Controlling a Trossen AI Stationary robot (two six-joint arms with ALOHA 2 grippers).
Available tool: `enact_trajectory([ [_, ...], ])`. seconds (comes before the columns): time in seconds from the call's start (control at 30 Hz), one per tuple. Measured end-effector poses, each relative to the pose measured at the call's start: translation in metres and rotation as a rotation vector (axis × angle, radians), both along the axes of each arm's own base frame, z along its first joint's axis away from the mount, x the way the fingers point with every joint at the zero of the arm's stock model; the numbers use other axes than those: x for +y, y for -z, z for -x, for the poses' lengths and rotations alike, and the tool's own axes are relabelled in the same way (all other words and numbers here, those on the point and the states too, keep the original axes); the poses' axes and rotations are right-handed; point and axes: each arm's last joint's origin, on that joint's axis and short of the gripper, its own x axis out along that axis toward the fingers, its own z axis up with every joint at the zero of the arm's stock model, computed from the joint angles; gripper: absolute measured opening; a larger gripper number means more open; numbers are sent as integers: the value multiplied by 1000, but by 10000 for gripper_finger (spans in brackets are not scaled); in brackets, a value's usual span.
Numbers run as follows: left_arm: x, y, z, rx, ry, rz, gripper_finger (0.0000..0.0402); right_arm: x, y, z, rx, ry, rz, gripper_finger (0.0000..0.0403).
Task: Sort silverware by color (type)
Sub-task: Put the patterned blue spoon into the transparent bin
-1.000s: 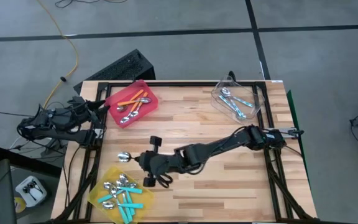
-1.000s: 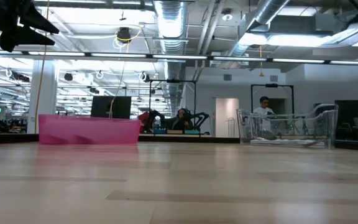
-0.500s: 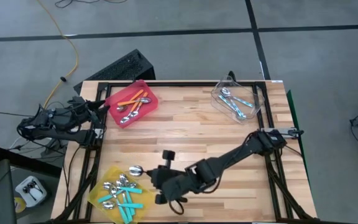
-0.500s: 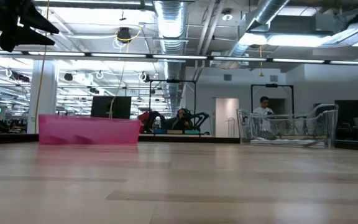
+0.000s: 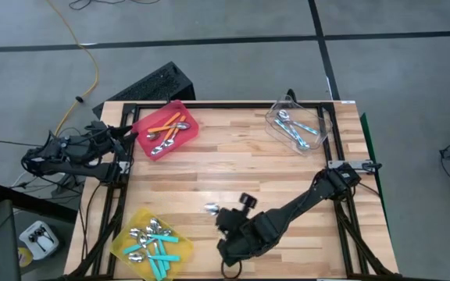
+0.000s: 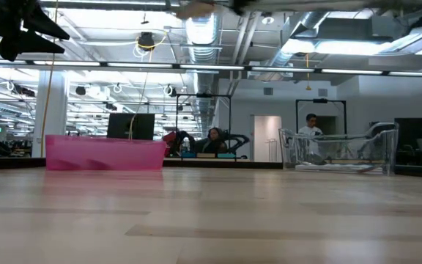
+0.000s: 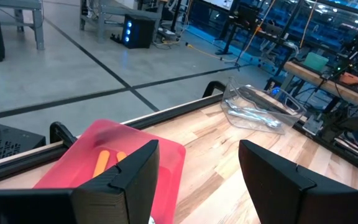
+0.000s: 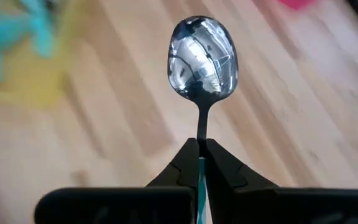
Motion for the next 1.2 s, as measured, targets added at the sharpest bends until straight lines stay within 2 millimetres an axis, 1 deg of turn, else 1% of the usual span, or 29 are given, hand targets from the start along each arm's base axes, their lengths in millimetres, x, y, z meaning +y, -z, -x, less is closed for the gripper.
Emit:
enact_trajectory([
  [0.1,0,0,0,0,0,0,205,-1,2,17,87,85,23,31],
  [0.13,0,0,0,0,0,0,205,1,3,19,101,94,6,31],
  [0.2,0,0,0,0,0,0,205,7,6,21,137,46,-33,31],
  [0.3,0,0,0,0,0,0,205,17,7,26,167,-13,-44,31],
  [0.43,0,0,0,0,0,0,205,19,8,29,216,-33,-66,31],
  [0.53,0,0,0,0,0,0,205,17,8,24,219,-84,-55,31],
  [0.63,0,0,0,0,0,0,205,9,8,17,237,-138,-29,31],
  [0.87,0,0,0,0,0,0,205,-7,5,-8,190,-305,47,30],
  [1.2,0,0,0,0,0,0,205,-31,5,-28,247,-491,52,30],
])
